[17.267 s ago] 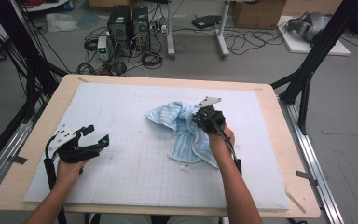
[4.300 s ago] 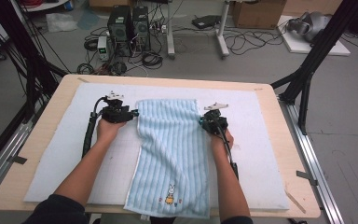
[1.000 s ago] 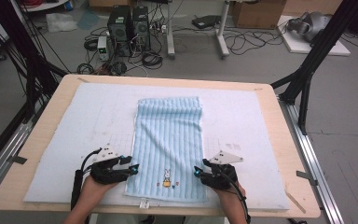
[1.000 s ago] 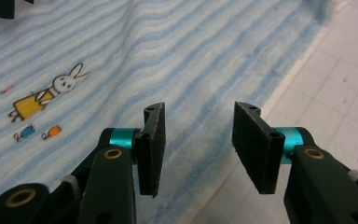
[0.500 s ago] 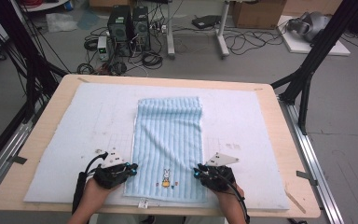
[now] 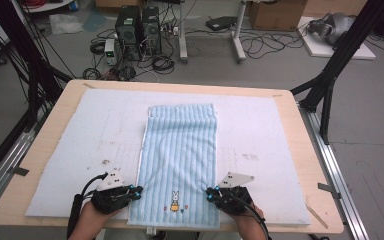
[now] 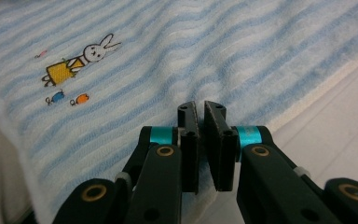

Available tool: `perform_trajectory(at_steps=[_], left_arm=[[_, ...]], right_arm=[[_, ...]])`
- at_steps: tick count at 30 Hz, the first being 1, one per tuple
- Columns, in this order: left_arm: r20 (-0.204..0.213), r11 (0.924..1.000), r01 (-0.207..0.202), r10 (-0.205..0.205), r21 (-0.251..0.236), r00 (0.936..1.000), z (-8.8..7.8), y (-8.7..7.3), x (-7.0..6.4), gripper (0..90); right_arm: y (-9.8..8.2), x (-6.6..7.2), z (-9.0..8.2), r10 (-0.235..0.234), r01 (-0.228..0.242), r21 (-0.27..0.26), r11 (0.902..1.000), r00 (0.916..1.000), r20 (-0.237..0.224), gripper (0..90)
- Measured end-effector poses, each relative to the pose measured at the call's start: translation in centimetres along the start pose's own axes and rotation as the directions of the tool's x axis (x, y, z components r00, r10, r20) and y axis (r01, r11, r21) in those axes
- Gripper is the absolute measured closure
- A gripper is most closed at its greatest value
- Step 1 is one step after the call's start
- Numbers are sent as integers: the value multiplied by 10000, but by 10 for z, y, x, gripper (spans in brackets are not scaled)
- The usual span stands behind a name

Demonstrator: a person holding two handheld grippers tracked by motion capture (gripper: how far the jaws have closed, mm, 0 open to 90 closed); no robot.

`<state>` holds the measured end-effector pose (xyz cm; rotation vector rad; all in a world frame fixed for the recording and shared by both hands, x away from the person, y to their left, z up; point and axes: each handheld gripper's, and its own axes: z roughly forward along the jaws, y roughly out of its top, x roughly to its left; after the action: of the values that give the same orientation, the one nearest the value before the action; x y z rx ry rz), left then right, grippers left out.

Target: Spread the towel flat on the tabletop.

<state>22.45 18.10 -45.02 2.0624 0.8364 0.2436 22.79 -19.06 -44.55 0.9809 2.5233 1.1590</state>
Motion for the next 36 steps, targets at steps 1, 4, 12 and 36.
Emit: perform_trajectory(at_steps=[1,4,12,36], left_arm=[[64,10000,-25,25,-7,10000,-1,-1,-2,872],[326,10000,-74,72,49,9994,-7,-6,-6,872],[756,10000,-98,98,-5,9971,-20,-14,-13,833],[-226,10000,55,-56,-8,9997,21,18,15,876]], right_arm=[[-1,2,-1,-42,42,49,10000,10000,-56,844],[-5,6,-6,-160,163,140,9998,9995,-264,844],[-9,14,-16,-73,84,131,9999,9967,-808,750],[25,-6,24,-66,67,228,9997,10000,-55,869]])
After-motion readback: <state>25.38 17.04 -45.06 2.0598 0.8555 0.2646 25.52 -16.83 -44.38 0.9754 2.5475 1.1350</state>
